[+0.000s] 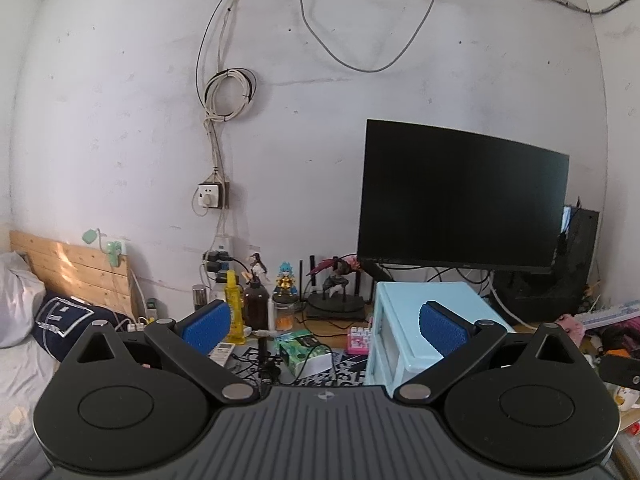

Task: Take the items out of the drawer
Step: 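Open the right tool and pull it back from the handle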

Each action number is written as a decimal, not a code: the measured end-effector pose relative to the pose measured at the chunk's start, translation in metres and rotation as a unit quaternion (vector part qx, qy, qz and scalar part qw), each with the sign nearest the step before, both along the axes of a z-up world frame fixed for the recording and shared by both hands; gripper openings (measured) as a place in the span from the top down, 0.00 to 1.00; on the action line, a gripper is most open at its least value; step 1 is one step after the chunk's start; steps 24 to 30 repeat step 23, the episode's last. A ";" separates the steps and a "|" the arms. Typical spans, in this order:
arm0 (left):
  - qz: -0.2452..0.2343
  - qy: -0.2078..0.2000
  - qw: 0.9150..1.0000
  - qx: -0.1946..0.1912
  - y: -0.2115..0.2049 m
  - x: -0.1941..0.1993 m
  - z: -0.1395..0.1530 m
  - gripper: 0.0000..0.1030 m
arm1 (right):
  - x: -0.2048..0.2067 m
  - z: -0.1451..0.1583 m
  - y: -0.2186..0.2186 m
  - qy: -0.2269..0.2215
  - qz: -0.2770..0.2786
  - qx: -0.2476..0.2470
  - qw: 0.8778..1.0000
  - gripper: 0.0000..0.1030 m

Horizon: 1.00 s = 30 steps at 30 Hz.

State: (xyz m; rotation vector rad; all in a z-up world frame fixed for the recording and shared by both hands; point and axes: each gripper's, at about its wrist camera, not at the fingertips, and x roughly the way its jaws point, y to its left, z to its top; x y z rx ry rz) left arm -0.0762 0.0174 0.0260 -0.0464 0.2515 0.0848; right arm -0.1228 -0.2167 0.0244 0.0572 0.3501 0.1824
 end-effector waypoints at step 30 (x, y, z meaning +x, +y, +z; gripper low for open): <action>0.000 -0.009 0.999 0.033 -0.014 -0.003 0.001 0.00 | -0.005 -0.001 0.001 0.006 -0.002 -0.004 1.000 0.00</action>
